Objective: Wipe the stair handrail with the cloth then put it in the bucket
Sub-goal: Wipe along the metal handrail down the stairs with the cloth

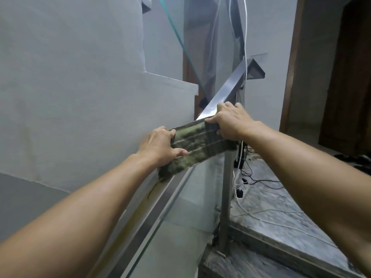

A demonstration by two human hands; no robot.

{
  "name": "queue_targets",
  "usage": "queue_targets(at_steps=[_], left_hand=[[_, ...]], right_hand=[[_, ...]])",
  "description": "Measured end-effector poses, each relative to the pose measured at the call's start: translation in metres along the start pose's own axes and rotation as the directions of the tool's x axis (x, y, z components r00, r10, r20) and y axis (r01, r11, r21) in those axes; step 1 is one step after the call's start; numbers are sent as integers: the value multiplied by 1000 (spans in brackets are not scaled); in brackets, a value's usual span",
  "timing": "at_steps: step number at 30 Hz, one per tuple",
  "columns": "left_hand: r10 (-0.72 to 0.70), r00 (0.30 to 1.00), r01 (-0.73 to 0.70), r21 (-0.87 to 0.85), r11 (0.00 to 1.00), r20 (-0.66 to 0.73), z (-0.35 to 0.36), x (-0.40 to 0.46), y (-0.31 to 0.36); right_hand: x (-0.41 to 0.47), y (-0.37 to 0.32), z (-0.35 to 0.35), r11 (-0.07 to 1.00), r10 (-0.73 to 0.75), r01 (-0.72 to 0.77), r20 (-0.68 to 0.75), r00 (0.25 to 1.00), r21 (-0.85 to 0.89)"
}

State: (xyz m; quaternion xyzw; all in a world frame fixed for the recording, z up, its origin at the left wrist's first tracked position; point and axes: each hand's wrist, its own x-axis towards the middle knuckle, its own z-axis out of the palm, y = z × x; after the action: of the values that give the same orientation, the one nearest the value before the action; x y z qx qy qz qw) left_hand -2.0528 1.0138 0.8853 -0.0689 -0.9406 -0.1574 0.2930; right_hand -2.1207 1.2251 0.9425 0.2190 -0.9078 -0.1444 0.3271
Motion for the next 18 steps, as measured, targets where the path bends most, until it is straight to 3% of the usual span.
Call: queue_targets(at_steps=[5, 12, 16, 18], left_hand=[[-80, 997, 79, 35, 996, 17, 12, 28, 4], [-145, 989, 143, 79, 987, 22, 37, 33, 14], [-58, 994, 80, 247, 966, -96, 46, 37, 21], [51, 993, -26, 233, 972, -103, 50, 41, 25]], right_hand=[[44, 18, 14, 990, -54, 49, -36, 998, -136], [61, 28, 34, 982, -68, 58, -50, 996, -179], [66, 32, 40, 979, -96, 82, -64, 993, -185], [70, 30, 42, 978, -111, 102, -45, 993, -181]])
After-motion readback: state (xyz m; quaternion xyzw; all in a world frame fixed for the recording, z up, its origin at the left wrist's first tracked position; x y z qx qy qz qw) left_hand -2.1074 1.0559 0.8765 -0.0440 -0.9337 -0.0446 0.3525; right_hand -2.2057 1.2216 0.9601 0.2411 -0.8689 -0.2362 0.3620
